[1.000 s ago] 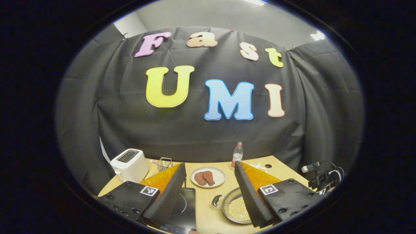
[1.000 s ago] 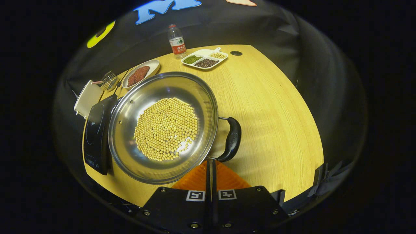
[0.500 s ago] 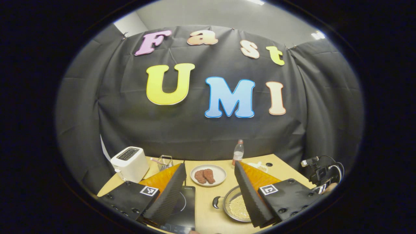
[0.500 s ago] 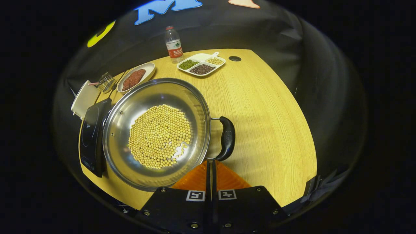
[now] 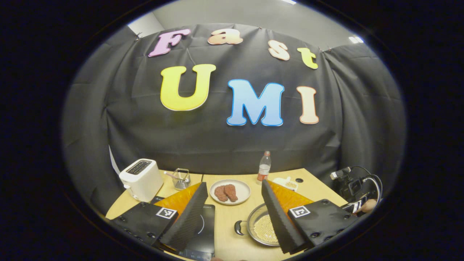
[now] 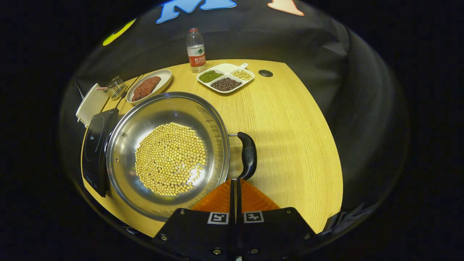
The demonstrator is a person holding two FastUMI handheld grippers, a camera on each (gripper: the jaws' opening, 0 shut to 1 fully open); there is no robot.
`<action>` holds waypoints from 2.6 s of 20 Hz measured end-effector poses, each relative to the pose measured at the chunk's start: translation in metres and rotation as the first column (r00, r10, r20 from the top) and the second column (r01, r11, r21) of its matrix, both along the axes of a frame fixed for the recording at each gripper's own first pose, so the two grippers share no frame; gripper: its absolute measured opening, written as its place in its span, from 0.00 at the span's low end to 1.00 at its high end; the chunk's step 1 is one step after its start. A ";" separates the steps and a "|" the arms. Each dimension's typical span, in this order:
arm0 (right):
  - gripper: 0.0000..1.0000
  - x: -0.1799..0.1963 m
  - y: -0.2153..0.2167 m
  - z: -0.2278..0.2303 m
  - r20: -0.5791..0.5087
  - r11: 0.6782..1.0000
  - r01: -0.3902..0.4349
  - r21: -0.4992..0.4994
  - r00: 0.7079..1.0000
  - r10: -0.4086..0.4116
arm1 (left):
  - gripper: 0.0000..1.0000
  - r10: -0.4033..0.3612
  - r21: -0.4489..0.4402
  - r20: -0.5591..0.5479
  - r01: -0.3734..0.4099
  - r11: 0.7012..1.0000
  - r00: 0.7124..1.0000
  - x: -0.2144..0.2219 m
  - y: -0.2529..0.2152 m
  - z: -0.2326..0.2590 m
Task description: First push the handle of the pot to place it horizontally, then grasp the pot with both hands and set it on the induction cooktop.
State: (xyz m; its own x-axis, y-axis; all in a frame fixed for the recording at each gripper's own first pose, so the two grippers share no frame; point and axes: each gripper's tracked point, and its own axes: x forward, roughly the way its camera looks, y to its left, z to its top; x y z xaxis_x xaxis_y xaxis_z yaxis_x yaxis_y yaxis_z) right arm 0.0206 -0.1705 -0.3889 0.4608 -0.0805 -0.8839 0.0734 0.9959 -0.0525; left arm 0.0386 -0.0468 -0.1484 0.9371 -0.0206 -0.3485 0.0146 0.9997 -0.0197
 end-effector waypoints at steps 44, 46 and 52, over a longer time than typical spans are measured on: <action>0.78 0.063 -0.006 -0.026 0.115 0.995 -0.020 0.100 0.993 0.008 | 0.94 -0.006 0.048 -0.636 0.047 0.998 0.772 0.017 -0.031 -0.315; 0.63 0.063 -0.006 -0.027 0.110 0.995 -0.030 0.094 0.994 0.020 | 0.77 -0.015 0.030 -0.646 0.045 0.999 0.763 0.017 -0.036 -0.314; 0.56 0.063 -0.004 -0.027 0.101 0.994 -0.044 0.099 0.994 0.034 | 0.66 -0.013 0.029 -0.659 0.043 0.999 0.752 0.017 -0.036 -0.316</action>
State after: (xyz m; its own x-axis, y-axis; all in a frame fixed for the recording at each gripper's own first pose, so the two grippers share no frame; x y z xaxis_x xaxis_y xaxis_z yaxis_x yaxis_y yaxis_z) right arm 0.0832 -0.1749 -0.4155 0.5473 0.0260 -0.8365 0.0347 0.9980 0.0537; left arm 0.0556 -0.0824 -0.4642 0.4743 -0.0157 -0.8802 0.0408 0.9992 0.0041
